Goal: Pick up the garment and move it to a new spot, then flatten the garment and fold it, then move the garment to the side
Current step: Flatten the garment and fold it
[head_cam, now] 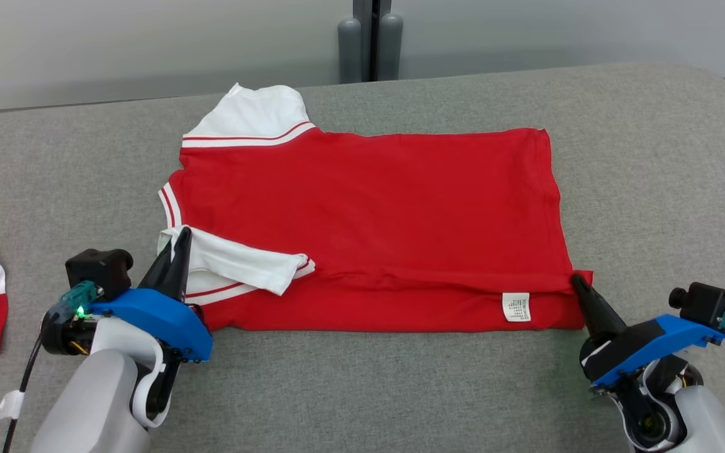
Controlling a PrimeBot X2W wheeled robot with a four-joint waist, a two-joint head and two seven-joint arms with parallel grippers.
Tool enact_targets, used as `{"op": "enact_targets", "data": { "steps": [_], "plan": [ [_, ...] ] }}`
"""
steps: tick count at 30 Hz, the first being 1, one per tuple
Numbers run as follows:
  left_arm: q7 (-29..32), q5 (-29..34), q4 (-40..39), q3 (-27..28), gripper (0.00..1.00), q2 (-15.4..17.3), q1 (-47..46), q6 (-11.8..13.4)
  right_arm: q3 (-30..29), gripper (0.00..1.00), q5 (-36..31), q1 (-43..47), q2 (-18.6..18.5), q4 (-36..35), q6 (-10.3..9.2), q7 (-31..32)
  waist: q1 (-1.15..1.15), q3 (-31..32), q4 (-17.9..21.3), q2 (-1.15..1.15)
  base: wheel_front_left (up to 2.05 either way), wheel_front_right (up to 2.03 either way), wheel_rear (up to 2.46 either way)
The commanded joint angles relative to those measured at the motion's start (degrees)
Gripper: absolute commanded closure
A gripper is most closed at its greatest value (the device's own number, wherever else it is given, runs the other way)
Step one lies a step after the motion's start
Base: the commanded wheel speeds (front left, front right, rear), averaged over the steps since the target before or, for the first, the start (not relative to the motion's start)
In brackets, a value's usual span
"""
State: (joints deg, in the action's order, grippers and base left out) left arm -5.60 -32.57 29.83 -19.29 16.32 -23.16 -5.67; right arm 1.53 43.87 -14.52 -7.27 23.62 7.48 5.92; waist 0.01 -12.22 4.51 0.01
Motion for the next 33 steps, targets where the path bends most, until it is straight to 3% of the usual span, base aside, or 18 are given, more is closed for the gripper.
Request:
{"op": "enact_targets", "data": {
  "steps": [1, 2, 10, 15, 23, 33],
  "plan": [
    [-1.13, 1.03, 1.73, -0.87, 0.90, 0.39, -1.81, -0.39, 0.48, 0.00, 0.19, -1.63, -0.16, 1.18, 0.03, -0.93, -0.01, -0.22, -0.11, -0.01, 0.00, 0.00, 0.00],
    [-1.88, 1.03, 2.69, -0.92, 0.00, 0.16, -2.21, -0.47, 0.87, 0.00, 0.43, -2.00, -0.26, 1.69, 0.03, -1.24, -0.01, -0.28, -0.15, -0.01, 0.00, 0.00, 0.00],
    [-7.37, 0.92, 7.87, -0.76, 0.00, -0.81, 0.56, -0.75, 2.79, 0.00, -0.84, 1.67, -3.90, 2.84, 0.02, -6.33, -0.01, 1.37, -0.95, -0.01, 0.00, 0.00, 0.00],
    [-8.09, 0.34, 7.60, -0.28, 0.00, -0.67, 3.88, 0.64, 3.02, 0.00, -1.66, 3.26, -4.82, 3.58, 0.03, -7.11, -0.01, 1.96, -0.97, -0.01, 0.00, 0.00, 0.00],
    [-6.11, 1.40, 7.68, -1.76, 0.00, -0.10, 8.02, 2.93, 4.74, 0.00, -8.06, 1.75, -6.39, 6.69, 0.03, -7.50, -0.01, 1.65, -1.36, -0.01, 0.00, 0.00, 0.00],
    [-4.46, 1.08, 10.58, -2.98, 0.00, -0.61, 5.33, 2.62, 8.03, 0.00, -14.46, -1.54, -5.84, 11.54, 0.03, -6.87, -0.01, 0.60, -1.90, -0.01, 0.00, 0.00, 0.00]
  ]
}}
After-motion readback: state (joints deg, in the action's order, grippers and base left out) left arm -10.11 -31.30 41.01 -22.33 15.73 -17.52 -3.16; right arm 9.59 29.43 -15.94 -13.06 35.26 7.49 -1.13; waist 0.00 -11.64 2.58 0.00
